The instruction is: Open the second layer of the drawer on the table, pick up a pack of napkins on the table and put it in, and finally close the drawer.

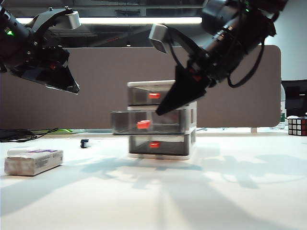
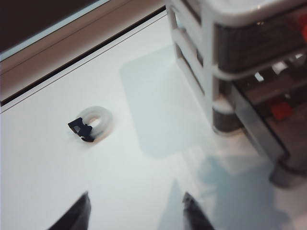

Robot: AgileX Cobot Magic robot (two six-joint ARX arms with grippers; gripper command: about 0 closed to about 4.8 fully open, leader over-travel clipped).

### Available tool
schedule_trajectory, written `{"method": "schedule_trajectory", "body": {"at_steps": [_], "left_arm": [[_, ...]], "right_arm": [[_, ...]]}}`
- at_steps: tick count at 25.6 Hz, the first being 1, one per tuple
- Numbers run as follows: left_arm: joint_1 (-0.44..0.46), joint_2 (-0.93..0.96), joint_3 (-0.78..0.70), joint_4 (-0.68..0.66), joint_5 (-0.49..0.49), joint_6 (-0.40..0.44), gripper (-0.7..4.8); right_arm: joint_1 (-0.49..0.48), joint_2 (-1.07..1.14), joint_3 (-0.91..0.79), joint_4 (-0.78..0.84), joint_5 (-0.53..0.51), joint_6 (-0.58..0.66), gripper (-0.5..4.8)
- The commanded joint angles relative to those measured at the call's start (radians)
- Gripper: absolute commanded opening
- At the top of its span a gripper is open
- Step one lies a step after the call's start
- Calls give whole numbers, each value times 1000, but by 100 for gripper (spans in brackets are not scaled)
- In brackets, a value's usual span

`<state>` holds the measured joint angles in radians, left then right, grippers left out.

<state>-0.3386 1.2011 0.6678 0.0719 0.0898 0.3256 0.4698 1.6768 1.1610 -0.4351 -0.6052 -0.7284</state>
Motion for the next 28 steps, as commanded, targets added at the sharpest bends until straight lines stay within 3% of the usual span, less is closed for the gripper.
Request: {"method": "schedule_trajectory", "body": {"at_steps": [1, 11, 23, 28], "left_arm": [[0, -1, 2, 14, 1, 7, 241], [0, -1, 2, 11, 2, -4, 241], [0, -1, 2, 14, 4, -11, 241], [0, -1, 2, 12, 4, -11, 241]], "right_arm": [[29, -38, 2, 10, -25, -3, -5], [64, -98, 2, 10, -21, 22, -5], [98, -97, -2, -107, -37, 2, -6], [100, -95, -2, -108, 3, 2, -5]]}}
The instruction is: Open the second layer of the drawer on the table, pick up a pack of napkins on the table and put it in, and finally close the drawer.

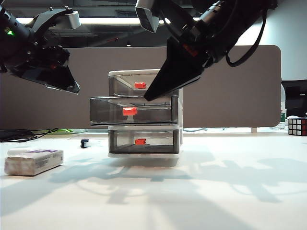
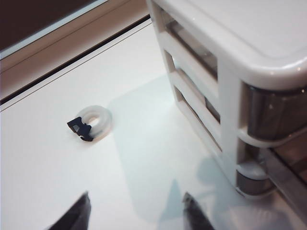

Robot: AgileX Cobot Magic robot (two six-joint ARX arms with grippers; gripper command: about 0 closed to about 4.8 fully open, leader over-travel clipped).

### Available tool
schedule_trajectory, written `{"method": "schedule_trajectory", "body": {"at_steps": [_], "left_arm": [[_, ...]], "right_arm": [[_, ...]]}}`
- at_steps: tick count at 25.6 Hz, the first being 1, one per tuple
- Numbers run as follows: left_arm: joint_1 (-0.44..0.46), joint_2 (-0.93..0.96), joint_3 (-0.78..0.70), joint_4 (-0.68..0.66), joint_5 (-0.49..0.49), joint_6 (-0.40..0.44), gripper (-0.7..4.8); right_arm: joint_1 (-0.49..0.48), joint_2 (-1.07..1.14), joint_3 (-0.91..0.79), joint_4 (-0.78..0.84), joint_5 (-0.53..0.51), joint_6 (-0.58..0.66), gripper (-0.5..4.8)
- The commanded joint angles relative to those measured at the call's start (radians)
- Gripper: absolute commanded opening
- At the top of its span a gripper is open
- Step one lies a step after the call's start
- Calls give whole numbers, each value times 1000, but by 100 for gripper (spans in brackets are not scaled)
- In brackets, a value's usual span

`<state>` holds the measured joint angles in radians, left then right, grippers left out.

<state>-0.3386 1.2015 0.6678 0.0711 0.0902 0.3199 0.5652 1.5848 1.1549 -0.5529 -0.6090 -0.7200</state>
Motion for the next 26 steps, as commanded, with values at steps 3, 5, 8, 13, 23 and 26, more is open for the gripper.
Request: {"method": "schedule_trajectory", "body": {"at_steps": [3, 5, 8, 13, 23, 26], "left_arm": [[0, -1, 2, 13, 4, -5, 241], [0, -1, 2, 13, 5, -5, 241], [0, -1, 2, 13, 15, -5, 241], [0, -1, 2, 13, 23, -5, 241], [15, -2, -37, -258, 26, 30, 247], [15, -2, -73, -252, 22, 30, 247]], "right_arm": [[4, -3, 5, 4, 8, -6, -5], [4, -3, 5, -2, 6, -6, 40], [5, -3, 5, 1, 8, 3, 140], [5, -3, 5, 14, 13, 13, 171], [19, -28, 9, 211, -37, 171, 180], [19, -42, 9, 251, -28, 204, 196]]}}
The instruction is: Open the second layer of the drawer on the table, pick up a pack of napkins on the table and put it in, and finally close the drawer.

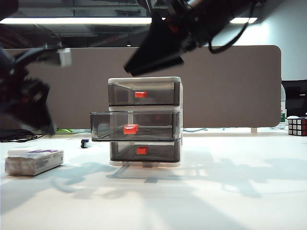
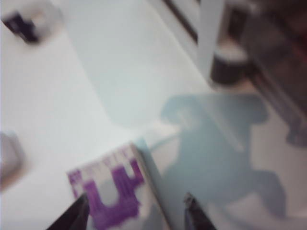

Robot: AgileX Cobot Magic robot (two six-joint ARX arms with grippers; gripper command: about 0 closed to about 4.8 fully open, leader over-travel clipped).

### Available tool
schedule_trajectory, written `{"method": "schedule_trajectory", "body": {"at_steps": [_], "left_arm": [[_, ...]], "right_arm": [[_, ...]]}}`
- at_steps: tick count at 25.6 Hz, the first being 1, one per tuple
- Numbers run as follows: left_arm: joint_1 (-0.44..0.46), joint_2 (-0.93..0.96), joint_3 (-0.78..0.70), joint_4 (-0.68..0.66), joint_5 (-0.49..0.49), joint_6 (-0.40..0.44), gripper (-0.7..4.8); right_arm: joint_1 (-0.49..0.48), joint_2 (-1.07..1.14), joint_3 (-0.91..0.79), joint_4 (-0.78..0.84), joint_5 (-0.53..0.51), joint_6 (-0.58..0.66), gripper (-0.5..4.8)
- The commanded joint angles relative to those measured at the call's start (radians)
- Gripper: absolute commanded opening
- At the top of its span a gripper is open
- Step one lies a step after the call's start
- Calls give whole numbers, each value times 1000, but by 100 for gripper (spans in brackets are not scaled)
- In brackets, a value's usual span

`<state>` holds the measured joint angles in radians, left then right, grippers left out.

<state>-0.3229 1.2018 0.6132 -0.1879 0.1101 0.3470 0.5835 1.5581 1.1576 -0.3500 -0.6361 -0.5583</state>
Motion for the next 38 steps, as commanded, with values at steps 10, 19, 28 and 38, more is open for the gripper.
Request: {"method": "schedule_trajectory", "body": {"at_steps": [10, 19, 28, 38], "left_arm": [[-1, 38, -49, 122, -1, -42, 382], [-1, 87, -49, 107, -52, -183, 469], [-1, 193, -48, 123, -60, -258, 465], [-1, 239, -48, 172, 96, -250, 106]], "right_arm": [[-1, -30, 6, 55, 32, 62, 203], [-1, -30, 6, 32, 32, 62, 203], [-1, -30, 6, 33, 36, 61, 203], [-1, -30, 6, 34, 83, 61, 203]]}}
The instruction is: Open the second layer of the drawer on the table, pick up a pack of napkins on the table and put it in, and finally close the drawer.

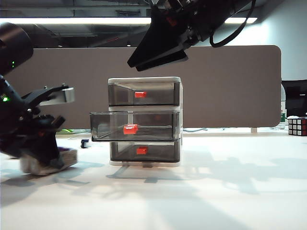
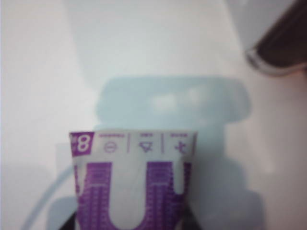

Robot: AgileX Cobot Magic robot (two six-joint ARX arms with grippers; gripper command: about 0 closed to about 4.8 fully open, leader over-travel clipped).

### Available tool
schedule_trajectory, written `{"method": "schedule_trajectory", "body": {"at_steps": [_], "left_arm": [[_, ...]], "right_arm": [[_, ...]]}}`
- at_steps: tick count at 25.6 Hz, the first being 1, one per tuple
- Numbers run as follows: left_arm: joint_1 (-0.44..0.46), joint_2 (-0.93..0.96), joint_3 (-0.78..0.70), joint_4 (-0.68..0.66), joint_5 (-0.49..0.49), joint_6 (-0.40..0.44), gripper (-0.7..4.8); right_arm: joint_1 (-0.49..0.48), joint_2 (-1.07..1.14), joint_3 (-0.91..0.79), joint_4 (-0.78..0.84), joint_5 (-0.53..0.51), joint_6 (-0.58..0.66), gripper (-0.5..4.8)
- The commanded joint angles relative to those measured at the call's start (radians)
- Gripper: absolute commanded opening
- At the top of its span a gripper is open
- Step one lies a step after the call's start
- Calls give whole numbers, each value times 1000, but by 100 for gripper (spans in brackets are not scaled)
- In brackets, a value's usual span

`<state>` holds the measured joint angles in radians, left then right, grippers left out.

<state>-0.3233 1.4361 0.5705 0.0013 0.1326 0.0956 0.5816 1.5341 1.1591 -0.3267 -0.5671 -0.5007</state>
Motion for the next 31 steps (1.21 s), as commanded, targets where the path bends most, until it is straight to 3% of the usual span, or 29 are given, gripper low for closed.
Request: {"method": "schedule_trajectory", "body": {"at_steps": [1, 8, 13, 17, 20, 25, 28, 31], "left_arm": [[-1, 4, -5, -16, 78, 2, 106], [-1, -86, -5, -67, 97, 11, 107], [-1, -293, -5, -111, 102, 78, 112], [-1, -409, 1, -105, 251, 177, 127], [-1, -412, 15, -95, 383, 194, 132], [-1, -365, 41, -44, 477, 272, 135], [-3, -283, 98, -45, 533, 278, 158], [-37, -209, 150, -45, 587, 347, 166]], "right_arm": [[1, -6, 4, 10, 16, 3, 203], [0, -20, 5, 19, 41, 3, 203], [-12, -59, 5, 41, 61, 3, 203], [-27, -92, 5, 43, 78, 4, 203], [-39, -110, 4, 41, 79, 4, 203], [-45, -122, 4, 37, 79, 4, 203], [-45, -122, 4, 39, 79, 4, 203], [-46, -122, 4, 33, 79, 4, 203]]}}
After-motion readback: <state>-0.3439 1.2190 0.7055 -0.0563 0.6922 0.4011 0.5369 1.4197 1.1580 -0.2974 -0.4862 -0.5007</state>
